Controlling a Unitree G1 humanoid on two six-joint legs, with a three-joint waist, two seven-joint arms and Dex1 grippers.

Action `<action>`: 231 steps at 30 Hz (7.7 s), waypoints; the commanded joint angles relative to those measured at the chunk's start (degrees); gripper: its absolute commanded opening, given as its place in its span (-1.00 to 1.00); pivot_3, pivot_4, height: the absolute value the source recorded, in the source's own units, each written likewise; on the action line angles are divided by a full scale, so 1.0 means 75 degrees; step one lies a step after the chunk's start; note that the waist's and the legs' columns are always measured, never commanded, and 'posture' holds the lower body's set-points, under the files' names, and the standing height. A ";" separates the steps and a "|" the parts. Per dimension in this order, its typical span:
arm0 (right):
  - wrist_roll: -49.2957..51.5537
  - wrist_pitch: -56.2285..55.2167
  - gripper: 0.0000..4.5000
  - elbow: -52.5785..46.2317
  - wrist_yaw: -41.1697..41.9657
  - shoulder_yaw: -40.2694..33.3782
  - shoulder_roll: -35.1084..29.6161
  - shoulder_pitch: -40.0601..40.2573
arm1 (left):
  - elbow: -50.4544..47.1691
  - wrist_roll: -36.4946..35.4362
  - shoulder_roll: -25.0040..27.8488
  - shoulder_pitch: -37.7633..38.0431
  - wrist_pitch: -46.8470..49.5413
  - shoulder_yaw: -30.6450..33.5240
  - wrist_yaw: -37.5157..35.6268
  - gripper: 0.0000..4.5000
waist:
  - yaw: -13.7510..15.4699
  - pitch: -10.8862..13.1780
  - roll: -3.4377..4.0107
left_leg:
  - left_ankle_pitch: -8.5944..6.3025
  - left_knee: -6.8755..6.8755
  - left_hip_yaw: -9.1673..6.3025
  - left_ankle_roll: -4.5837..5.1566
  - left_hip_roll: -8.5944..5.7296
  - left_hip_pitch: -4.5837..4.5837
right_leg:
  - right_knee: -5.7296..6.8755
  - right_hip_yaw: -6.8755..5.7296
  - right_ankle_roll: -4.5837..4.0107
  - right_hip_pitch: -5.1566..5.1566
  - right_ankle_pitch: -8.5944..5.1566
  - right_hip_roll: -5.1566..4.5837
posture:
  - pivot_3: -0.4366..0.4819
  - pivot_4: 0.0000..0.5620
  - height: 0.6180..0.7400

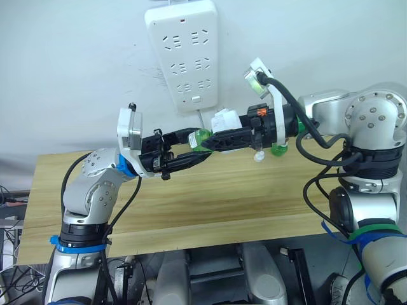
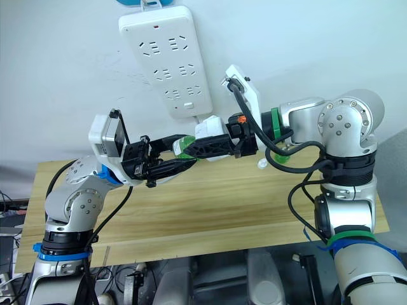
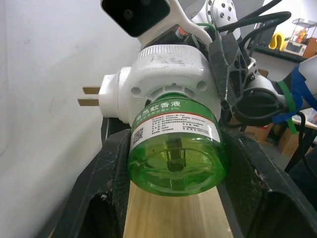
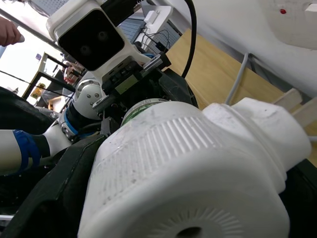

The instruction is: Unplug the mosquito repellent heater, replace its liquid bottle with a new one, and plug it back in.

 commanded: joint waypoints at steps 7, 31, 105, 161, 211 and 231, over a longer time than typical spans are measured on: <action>0.0086 -0.0029 0.99 0.0099 0.0214 -0.0246 -0.0275 -0.0116 | -0.0203 -0.0076 0.0113 0.0169 -0.0213 0.0191 -0.0104 0.00 | 0.0000 0.0000 0.0000 | 0.0000 0.0000 0.0000 0.0000 0.0000 0.0000 | 0.0000 0.0000 0.0000 0.0000 0.0000 0.0000 | -0.52 0.20 0.84; 0.0220 0.0062 0.99 0.0245 0.0901 -0.0423 -0.1521 0.0076 | -0.0402 -0.0240 0.0343 0.0517 -0.0185 0.0414 -0.0066 0.00 | 0.0013 -0.0073 -0.0001 | 0.0000 0.0000 0.0001 0.0000 -0.0001 0.0000 | -0.0001 0.0001 0.0000 0.0000 0.0000 0.0000 | -0.51 0.14 0.84; 0.0656 -0.0363 -1.00 0.0593 0.0589 -0.0696 -0.1570 0.0177 | -0.0400 -0.0507 0.0126 0.0382 0.0045 0.0407 -0.0020 0.00 | -0.0002 -0.0081 -0.0002 | -0.0001 0.0047 0.0001 0.0003 -0.0002 -0.0001 | 0.0044 0.0004 0.0000 0.0001 0.0000 0.0000 | -0.54 0.12 0.84; -0.0189 -0.1692 -1.00 -0.0539 0.2231 0.0427 -0.2284 0.1710 | -0.0892 -0.1713 0.0205 0.0535 0.1165 0.0925 0.0997 0.00 | 0.0069 -0.0081 -0.0002 | -0.0013 0.0069 -0.0004 0.0022 -0.0006 -0.0004 | 0.0048 0.0007 0.0001 0.0003 0.0000 0.0000 | -0.47 0.19 0.84; -0.0111 -0.1752 -1.00 -0.0966 0.1376 0.0426 -0.0937 0.1344 | -0.1289 -0.2911 0.0492 0.0805 0.2593 0.1027 0.1441 0.00 | 0.0051 -0.0083 -0.0003 | -0.0006 0.0067 -0.0004 0.0009 -0.0001 -0.0003 | 0.0050 0.0008 0.0000 0.0002 0.0000 0.0003 | -0.48 0.21 0.84; 0.0270 -0.1290 -1.00 -0.1845 0.1612 0.0910 -0.1570 0.0976 | -0.0783 -0.1233 0.0188 0.0628 0.1181 0.0362 0.0649 0.00 | 0.0049 -0.0083 -0.0003 | -0.0013 0.0066 -0.0004 0.0021 -0.0002 -0.0004 | 0.0048 0.0008 0.0001 0.0002 0.0000 0.0003 | -0.54 0.24 0.84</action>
